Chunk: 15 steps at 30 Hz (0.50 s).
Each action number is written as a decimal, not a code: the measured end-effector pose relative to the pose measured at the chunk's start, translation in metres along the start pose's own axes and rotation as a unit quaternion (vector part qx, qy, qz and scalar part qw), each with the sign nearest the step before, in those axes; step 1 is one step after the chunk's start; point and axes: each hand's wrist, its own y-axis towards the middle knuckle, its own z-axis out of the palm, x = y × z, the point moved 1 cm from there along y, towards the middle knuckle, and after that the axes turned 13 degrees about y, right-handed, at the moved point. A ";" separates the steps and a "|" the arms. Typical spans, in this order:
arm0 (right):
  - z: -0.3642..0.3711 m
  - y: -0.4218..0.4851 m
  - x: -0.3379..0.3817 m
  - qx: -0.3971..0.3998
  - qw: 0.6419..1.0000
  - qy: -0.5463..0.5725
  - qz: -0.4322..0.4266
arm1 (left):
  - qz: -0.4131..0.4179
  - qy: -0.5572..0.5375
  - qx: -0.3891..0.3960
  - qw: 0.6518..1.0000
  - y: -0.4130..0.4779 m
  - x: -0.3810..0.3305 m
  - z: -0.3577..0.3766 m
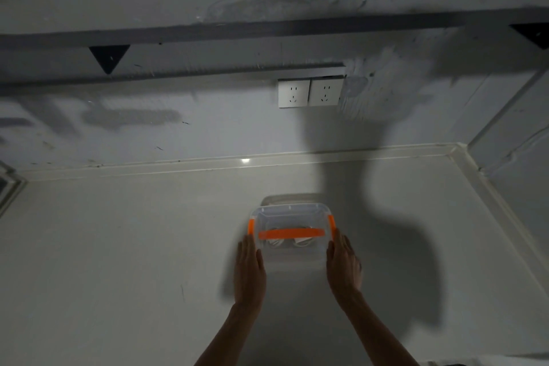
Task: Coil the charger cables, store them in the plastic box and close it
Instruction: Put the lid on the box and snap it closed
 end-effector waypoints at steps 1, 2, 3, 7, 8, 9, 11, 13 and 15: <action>0.001 -0.002 -0.003 0.012 1.000 -0.016 -0.016 | 0.040 0.050 -0.009 0.998 -0.003 0.002 0.003; -0.001 -0.006 -0.004 0.029 0.998 -0.035 -0.036 | 0.082 0.096 -0.011 0.992 -0.007 0.003 0.007; -0.002 -0.011 -0.005 0.054 0.995 -0.051 -0.071 | 0.119 0.129 -0.005 0.984 -0.011 0.003 0.009; 0.000 -0.028 -0.014 0.128 0.964 -0.082 -0.218 | 0.195 0.176 0.035 0.964 -0.020 -0.003 0.015; 0.003 -0.029 -0.018 0.132 0.965 -0.081 -0.213 | 0.190 0.181 0.039 0.964 -0.020 -0.005 0.016; 0.006 -0.029 -0.021 0.128 0.968 -0.076 -0.204 | 0.188 0.185 0.035 0.964 -0.021 -0.005 0.018; 0.010 -0.023 -0.024 0.128 0.971 -0.064 -0.192 | 0.185 0.196 0.038 0.962 -0.019 -0.008 0.018; 0.012 -0.016 -0.024 0.131 0.969 -0.062 -0.202 | 0.184 0.208 0.046 0.960 -0.015 -0.009 0.018; 0.013 -0.007 -0.026 0.137 0.965 -0.061 -0.217 | 0.166 0.227 0.068 0.957 -0.009 -0.012 0.017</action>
